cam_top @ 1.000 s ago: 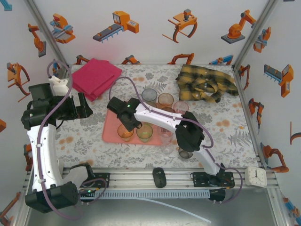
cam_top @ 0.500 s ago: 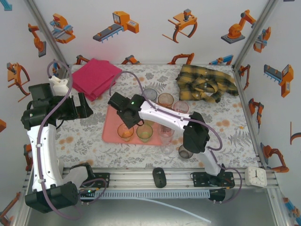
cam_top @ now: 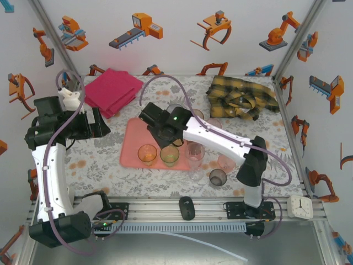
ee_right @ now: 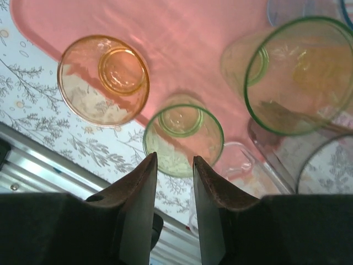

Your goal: Place the glasses into the tray

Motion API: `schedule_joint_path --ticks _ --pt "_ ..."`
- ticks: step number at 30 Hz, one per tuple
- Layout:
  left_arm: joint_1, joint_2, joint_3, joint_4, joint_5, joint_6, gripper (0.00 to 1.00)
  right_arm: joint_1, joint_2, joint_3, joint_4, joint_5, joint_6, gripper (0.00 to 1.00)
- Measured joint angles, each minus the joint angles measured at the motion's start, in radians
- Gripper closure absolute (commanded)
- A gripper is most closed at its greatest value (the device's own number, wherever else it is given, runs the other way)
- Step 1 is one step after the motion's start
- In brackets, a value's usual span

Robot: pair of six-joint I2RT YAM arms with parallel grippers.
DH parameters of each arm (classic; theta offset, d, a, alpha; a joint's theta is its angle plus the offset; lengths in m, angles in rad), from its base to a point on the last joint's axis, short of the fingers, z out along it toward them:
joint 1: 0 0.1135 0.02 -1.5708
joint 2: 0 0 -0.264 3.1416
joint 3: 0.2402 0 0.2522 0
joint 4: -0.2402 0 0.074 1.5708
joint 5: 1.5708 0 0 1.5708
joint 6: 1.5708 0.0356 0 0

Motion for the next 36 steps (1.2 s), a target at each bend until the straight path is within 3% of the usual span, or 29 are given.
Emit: schedule_joint_path --ticks 8,19,23,36 --pt "-0.001 0.027 0.065 -0.025 0.086 0.055 0.0 -0.05 -0.173 -0.085 -0.05 0.063 0.046 0.67" --pt "-0.097 0.167 0.235 -0.048 0.115 0.103 0.0 -0.462 -0.444 -0.304 -0.013 0.0 0.066 0.67" --pt "-0.139 0.195 0.237 -0.044 0.11 0.094 0.0 -0.529 -0.439 -0.311 0.029 -0.061 0.058 0.67" --pt "-0.174 0.269 0.238 0.003 0.096 0.052 0.01 -0.607 -0.239 -0.28 0.142 -0.22 0.02 0.67"
